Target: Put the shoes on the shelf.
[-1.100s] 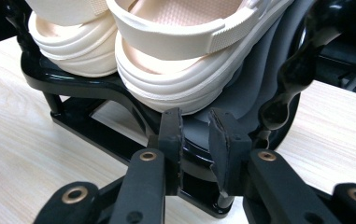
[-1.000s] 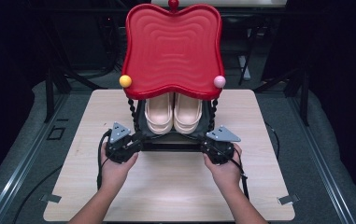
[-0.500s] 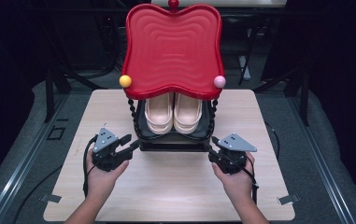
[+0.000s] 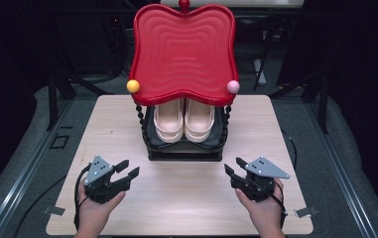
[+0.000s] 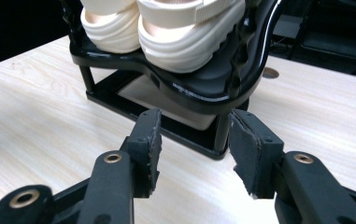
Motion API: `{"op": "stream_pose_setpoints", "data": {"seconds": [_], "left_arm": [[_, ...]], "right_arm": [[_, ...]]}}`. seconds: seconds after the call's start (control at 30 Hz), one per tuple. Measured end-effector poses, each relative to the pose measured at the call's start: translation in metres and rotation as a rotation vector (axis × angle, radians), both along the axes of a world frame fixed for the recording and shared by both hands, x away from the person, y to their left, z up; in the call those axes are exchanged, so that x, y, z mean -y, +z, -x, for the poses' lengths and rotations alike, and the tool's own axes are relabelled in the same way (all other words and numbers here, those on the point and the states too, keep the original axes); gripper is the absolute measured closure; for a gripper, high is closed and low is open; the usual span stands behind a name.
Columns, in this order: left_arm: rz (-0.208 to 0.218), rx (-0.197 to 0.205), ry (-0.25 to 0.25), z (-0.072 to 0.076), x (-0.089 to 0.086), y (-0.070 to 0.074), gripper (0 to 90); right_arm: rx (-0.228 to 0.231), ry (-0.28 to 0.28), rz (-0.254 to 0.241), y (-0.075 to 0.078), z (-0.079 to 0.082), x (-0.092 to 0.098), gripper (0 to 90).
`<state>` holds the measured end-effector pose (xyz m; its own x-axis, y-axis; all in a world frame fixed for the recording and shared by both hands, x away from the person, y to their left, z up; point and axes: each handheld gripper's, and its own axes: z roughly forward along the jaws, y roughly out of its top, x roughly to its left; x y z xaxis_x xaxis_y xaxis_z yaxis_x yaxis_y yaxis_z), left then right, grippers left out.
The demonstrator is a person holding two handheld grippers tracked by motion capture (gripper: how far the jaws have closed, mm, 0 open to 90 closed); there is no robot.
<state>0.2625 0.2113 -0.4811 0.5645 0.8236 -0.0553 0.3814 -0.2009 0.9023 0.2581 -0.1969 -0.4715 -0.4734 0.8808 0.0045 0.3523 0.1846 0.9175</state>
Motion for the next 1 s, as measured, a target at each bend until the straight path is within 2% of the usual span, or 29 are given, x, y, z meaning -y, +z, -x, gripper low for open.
{"op": "stream_pose_setpoints", "data": {"seconds": [0.07, 0.1, 0.2, 0.23, 0.37, 0.53, 0.57, 0.67, 0.7, 0.8, 0.83, 1.0], "left_arm": [[0.006, -0.004, -0.003, 0.005, -0.002, -0.006, 53.3], [-0.007, -0.008, -0.008, 0.011, -0.004, -0.01, 53.3], [-0.018, -0.008, -0.014, 0.015, -0.006, -0.015, 53.3], [-0.022, -0.008, -0.014, 0.017, -0.007, -0.018, 53.3], [-0.017, -0.042, -0.012, 0.022, -0.012, -0.03, 53.3], [-0.007, -0.06, -0.002, 0.021, -0.014, -0.04, 53.3], [-0.014, -0.068, -0.001, 0.021, -0.014, -0.042, 53.3], [-0.017, -0.073, 0.001, 0.02, -0.014, -0.046, 53.3], [-0.031, -0.073, -0.002, 0.019, -0.015, -0.05, 53.3], [-0.033, -0.082, -0.004, 0.018, -0.016, -0.055, 53.4], [-0.038, -0.083, -0.008, 0.017, -0.016, -0.057, 53.4], [-0.035, -0.106, 0.008, 0.014, -0.019, -0.066, 53.5]], "right_arm": [[-0.005, -0.004, 0.006, -0.004, 0.003, 0.002, 54.2], [-0.028, -0.001, 0.016, -0.007, 0.008, 0.004, 54.2], [-0.028, -0.005, 0.022, -0.013, 0.011, 0.005, 54.4], [-0.042, -0.012, 0.028, -0.019, 0.014, 0.005, 54.5], [-0.07, -0.011, 0.052, -0.028, 0.02, 0.006, 55.6], [-0.083, -0.007, 0.093, -0.042, 0.024, 0.005, 56.7], [-0.105, -0.002, 0.109, -0.045, 0.025, 0.005, 59.5], [-0.117, 0.006, 0.108, -0.05, 0.024, 0.004, 61.8], [-0.129, 0.008, 0.128, -0.054, 0.024, 0.004, 62.7], [-0.123, 0.001, 0.13, -0.06, 0.022, 0.004, 62.9], [-0.158, 0.01, 0.153, -0.06, 0.023, 0.005, 63.0], [-0.168, 0.004, 0.134, -0.07, 0.019, 0.006, 62.8]]}}
